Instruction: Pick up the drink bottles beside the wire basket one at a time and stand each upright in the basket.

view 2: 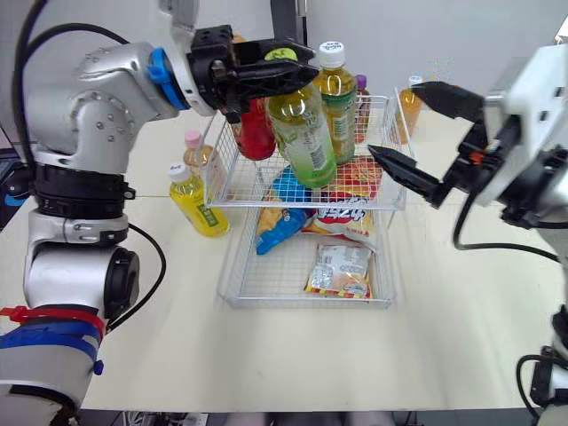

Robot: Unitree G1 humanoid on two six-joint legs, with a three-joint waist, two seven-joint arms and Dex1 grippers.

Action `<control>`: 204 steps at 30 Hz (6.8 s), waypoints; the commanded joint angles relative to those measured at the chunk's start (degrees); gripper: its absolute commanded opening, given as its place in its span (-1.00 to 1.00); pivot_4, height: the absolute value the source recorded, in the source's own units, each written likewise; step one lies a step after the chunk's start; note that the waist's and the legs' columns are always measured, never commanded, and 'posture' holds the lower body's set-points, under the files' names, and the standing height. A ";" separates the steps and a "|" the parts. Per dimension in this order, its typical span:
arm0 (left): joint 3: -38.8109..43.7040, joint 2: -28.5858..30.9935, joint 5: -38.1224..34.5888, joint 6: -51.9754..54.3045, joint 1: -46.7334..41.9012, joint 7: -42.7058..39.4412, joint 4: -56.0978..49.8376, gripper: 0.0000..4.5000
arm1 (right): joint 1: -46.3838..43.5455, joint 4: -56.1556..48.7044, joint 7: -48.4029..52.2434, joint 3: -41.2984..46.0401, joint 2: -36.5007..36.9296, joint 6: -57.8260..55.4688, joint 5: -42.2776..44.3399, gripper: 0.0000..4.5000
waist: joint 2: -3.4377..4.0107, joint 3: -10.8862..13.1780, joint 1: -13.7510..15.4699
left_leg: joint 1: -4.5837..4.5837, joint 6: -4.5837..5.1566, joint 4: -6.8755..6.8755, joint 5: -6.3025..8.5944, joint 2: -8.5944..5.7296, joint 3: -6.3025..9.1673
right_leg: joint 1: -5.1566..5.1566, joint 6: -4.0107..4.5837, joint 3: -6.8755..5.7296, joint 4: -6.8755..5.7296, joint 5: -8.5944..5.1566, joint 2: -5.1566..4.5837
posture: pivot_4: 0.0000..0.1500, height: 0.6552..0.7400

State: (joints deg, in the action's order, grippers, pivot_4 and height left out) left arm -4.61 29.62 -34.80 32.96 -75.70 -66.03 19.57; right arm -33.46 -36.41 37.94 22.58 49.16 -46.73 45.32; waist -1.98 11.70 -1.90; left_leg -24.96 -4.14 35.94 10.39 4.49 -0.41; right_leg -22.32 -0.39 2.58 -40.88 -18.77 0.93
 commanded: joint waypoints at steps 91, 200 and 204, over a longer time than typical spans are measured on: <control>18.91 4.13 13.63 -7.99 42.13 38.58 -16.83 0.82 | -11.16 15.00 12.20 -17.57 -9.30 9.19 1.84 1.00 | -0.28 -0.23 0.12 | 0.12 0.00 0.08 0.00 0.03 0.12 | 0.15 -0.07 -0.08 -0.10 0.02 -0.07 | 1.00 1.00; 44.21 16.88 -0.69 11.25 55.12 23.25 -32.55 1.00 | -12.27 15.66 17.58 -20.72 -12.23 6.79 4.03 1.00 | -0.28 -0.15 -0.01 | 0.10 -0.01 0.09 -0.01 0.10 0.09 | 0.06 -0.07 -0.09 -0.16 0.00 -0.11 | 1.00 1.00; 46.93 10.20 -1.67 8.95 65.00 26.84 -38.37 1.00 | -11.76 15.03 19.59 -21.45 -12.75 6.39 4.87 1.00 | -0.36 -0.19 0.31 | 0.09 -0.01 0.11 -0.01 0.08 0.15 | 0.11 -0.07 -0.10 -0.13 0.00 -0.16 | 1.00 1.00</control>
State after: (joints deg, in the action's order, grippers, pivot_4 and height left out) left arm 40.22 40.56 -35.47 44.11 -12.08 -40.60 -14.18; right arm -44.56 -19.92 56.49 0.20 36.24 -40.68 48.75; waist -2.34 11.51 -1.59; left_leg -24.87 -4.15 36.05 10.39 4.57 -0.24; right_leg -22.18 -0.45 2.49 -40.99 -18.77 0.77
